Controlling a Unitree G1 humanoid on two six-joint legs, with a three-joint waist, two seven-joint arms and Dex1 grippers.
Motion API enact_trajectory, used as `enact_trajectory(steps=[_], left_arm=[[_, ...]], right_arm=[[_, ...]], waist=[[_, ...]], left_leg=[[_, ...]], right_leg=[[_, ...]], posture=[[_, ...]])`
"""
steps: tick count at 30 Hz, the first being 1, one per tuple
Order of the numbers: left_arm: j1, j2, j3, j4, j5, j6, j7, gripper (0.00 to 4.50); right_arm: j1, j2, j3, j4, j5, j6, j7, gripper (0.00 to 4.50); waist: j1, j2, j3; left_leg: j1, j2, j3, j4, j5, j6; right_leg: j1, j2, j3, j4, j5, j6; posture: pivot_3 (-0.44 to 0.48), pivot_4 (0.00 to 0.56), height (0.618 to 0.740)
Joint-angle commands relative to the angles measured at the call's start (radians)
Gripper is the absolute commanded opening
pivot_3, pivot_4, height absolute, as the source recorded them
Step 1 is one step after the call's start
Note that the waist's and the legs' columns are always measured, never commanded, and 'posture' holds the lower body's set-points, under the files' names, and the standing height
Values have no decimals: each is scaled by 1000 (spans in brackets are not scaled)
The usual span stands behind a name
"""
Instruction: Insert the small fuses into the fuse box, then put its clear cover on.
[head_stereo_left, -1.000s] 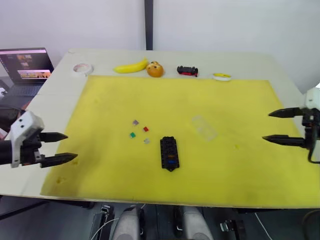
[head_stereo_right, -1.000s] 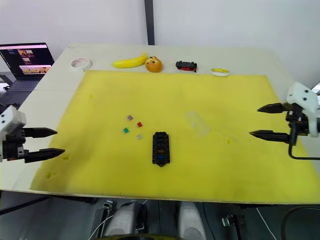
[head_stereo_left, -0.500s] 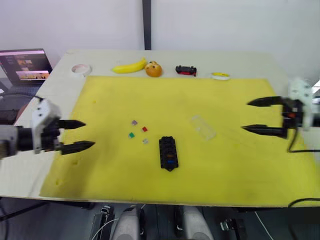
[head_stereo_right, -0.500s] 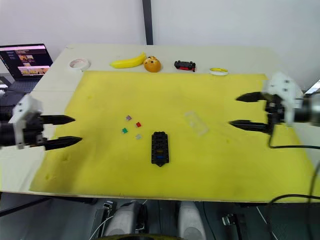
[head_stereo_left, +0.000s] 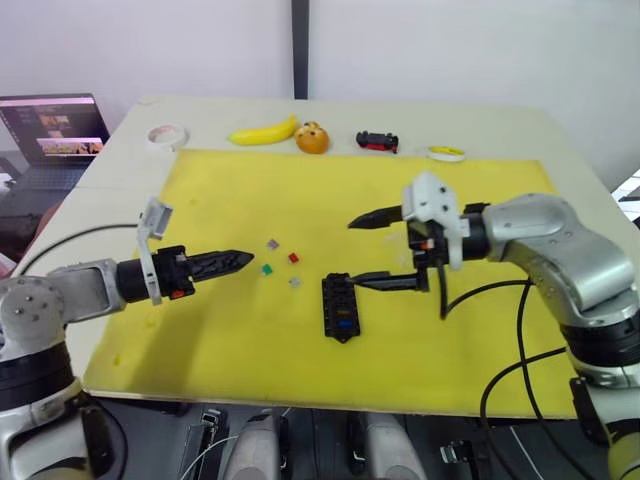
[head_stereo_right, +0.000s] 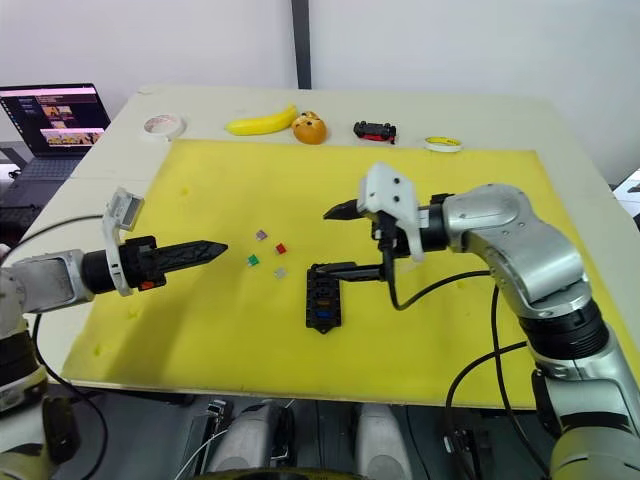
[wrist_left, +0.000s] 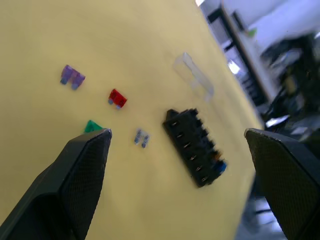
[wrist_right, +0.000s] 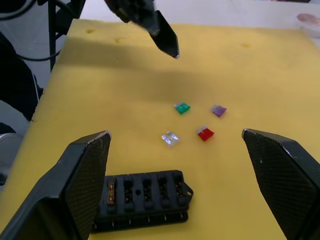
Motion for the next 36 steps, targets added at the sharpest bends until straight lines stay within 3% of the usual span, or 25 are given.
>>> enact_trajectory(steps=[1,3,7,12,14,36], left_arm=[[-14,-5,61,93,-168,25,180,4247],[-34,-2,71,193,-263,25,297,3683],[-52,20,37,382,-472,17,505,1690],[-10,57,-148,447,-765,-98,719,1690],[-10,56,-202,458,-825,-127,756,1690],[-52,20,-328,482,-834,-269,883,1690]], right_arm=[[-28,0,10,-47,-14,20,-28,4483],[-32,10,17,-56,-15,24,-42,4500],[-21,14,16,-70,-16,21,-63,4500],[9,7,15,-94,-16,15,-79,4500],[14,7,15,-100,-17,17,-87,4500],[8,13,21,-122,-24,8,-105,4500]], waist=[[-1,0,0],[0,0,0],[0,-1,0],[2,-2,-1],[1,-2,-1],[3,-2,-1]], left_leg=[[0,0,0,0,0,0],[0,0,0,0,0,-1],[1,0,0,0,1,-1],[0,0,0,0,3,-5],[1,-1,0,0,3,-6],[2,-2,1,-1,4,-6]], right_leg=[[0,0,0,0,0,0],[0,0,0,0,0,0],[0,-1,0,0,0,0],[0,-2,0,0,0,0],[0,-5,1,0,0,0],[2,-2,-1,-1,0,0]], posture=[[0,150,737],[0,150,737],[0,150,737],[0,150,737],[0,150,737],[0,150,737]])
